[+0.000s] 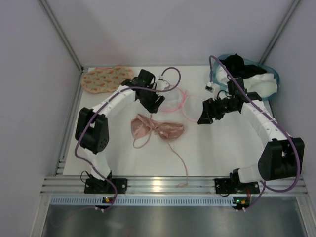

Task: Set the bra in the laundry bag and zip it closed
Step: Adjust the bra at the center of the board.

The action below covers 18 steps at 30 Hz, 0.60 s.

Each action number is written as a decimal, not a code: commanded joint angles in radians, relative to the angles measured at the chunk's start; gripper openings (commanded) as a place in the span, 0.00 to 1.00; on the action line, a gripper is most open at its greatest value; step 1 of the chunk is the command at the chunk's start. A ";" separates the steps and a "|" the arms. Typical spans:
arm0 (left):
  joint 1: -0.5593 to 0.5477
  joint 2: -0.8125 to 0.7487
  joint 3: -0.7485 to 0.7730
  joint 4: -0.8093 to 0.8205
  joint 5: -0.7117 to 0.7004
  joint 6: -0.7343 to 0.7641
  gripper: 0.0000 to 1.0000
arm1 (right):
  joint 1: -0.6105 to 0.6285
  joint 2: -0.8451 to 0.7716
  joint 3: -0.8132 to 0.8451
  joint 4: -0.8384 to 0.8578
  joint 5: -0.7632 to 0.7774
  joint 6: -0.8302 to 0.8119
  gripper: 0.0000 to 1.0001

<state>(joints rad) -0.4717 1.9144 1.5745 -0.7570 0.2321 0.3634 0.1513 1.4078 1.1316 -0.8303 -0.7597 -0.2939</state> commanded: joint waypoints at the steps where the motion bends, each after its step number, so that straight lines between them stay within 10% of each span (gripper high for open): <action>1: -0.063 -0.249 -0.083 0.038 0.079 0.074 0.63 | -0.030 -0.041 -0.029 0.008 -0.010 0.013 0.79; 7: -0.430 -0.520 -0.342 -0.041 0.165 0.408 0.48 | -0.082 -0.061 -0.079 0.016 -0.044 0.045 0.79; 18: -0.924 -0.395 -0.518 0.205 -0.006 0.054 0.48 | -0.240 -0.064 -0.050 -0.023 -0.058 0.041 0.78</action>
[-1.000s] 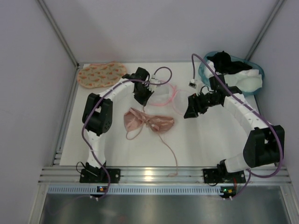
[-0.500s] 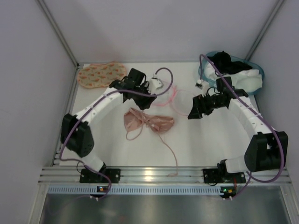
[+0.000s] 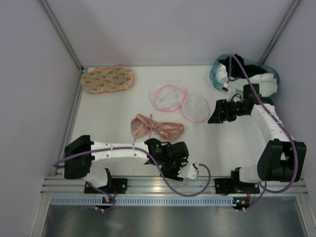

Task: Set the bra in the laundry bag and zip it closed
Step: Adjust the bra at the center of the board.

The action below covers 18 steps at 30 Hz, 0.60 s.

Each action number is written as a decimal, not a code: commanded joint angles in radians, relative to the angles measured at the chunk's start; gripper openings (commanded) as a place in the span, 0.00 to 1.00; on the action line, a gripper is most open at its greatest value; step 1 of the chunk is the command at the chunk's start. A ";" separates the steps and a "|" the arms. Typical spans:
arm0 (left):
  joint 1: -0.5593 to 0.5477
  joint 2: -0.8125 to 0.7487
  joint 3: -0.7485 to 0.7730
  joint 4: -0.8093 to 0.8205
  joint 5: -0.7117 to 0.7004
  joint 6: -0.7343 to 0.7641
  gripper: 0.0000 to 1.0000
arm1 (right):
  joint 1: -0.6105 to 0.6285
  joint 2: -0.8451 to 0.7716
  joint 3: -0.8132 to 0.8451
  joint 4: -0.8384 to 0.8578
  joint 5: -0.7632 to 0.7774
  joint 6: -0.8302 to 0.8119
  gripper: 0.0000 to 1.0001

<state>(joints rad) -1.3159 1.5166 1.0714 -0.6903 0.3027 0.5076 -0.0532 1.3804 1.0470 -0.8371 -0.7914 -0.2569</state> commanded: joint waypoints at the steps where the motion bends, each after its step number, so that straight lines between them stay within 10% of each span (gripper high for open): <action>1: -0.098 0.020 -0.008 0.152 -0.086 -0.090 0.48 | -0.043 -0.038 0.031 -0.011 -0.025 0.005 0.78; 18: -0.210 0.247 0.038 0.302 -0.185 -0.182 0.40 | -0.059 -0.101 -0.001 0.021 -0.011 0.033 0.77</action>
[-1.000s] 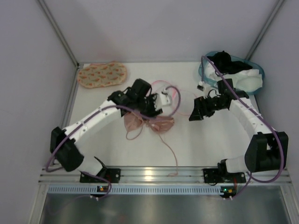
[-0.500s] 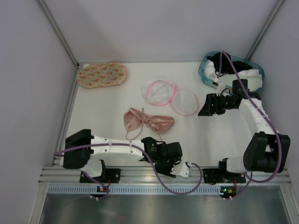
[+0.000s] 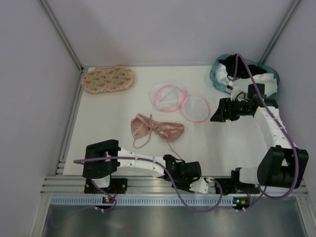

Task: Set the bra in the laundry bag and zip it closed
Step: Adjust the bra at the center of the board.

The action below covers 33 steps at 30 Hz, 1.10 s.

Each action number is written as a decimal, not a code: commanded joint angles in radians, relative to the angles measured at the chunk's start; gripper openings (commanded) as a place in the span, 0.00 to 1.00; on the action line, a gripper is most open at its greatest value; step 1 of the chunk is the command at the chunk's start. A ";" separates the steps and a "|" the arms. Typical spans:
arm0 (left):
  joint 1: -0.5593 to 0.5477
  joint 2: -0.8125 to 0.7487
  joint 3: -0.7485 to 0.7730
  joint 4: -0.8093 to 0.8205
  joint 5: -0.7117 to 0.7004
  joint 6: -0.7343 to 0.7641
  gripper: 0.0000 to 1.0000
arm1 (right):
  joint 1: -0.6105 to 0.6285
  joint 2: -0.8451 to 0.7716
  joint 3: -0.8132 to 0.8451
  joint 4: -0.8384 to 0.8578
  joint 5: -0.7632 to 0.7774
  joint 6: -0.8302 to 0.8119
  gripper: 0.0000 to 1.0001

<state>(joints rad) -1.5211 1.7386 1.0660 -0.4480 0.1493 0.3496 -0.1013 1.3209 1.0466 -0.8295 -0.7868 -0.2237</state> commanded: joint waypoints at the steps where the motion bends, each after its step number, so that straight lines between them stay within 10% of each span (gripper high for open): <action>1: -0.005 0.032 0.045 0.060 -0.028 -0.024 0.40 | -0.011 -0.042 -0.002 0.016 -0.015 -0.002 0.77; 10: -0.005 0.003 0.009 0.057 -0.002 -0.009 0.01 | -0.014 -0.042 -0.002 -0.002 -0.011 -0.031 0.77; 16: 0.013 -0.111 0.060 -0.049 0.016 -0.021 0.00 | -0.015 -0.025 0.001 -0.003 -0.019 -0.037 0.77; 33: 0.742 -0.304 0.198 -0.351 0.092 0.377 0.00 | -0.012 0.057 0.108 -0.076 -0.084 -0.095 0.77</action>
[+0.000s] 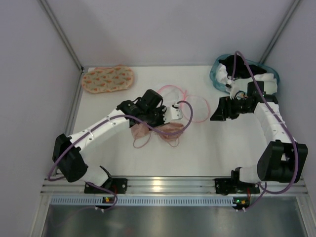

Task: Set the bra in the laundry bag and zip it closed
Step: Adjust the bra at the center of the board.

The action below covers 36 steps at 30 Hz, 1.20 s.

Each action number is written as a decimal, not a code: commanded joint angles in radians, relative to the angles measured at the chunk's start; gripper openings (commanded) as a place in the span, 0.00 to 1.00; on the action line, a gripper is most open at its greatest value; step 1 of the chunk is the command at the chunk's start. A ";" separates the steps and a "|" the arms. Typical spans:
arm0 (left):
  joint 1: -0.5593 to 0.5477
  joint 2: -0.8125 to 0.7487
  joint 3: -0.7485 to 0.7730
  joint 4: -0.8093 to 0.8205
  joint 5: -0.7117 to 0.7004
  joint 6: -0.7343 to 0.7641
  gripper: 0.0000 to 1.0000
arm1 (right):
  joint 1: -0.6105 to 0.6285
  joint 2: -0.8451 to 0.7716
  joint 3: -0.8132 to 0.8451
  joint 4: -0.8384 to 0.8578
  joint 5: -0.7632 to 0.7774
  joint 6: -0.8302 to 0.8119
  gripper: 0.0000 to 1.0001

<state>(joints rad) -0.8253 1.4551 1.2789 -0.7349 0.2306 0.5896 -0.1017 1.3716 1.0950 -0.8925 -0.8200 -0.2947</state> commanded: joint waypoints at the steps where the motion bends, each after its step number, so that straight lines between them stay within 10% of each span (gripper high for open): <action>1: 0.067 -0.015 -0.018 -0.066 -0.011 0.156 0.00 | -0.010 0.012 0.062 -0.013 -0.051 -0.026 0.77; 10: 0.330 0.094 -0.006 -0.083 -0.013 0.392 0.00 | 0.043 0.035 0.033 0.026 -0.024 0.005 0.76; 23: 0.345 0.315 0.105 -0.083 0.015 0.305 0.01 | 0.134 0.092 -0.061 0.161 -0.005 0.094 0.72; 36: 0.345 0.236 0.160 -0.083 0.029 0.116 0.51 | 0.322 0.274 -0.024 0.335 0.025 0.192 0.66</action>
<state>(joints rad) -0.4808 1.8042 1.4075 -0.8154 0.2237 0.7959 0.1917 1.6257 1.0164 -0.6556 -0.7940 -0.1448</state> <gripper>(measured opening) 0.492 0.668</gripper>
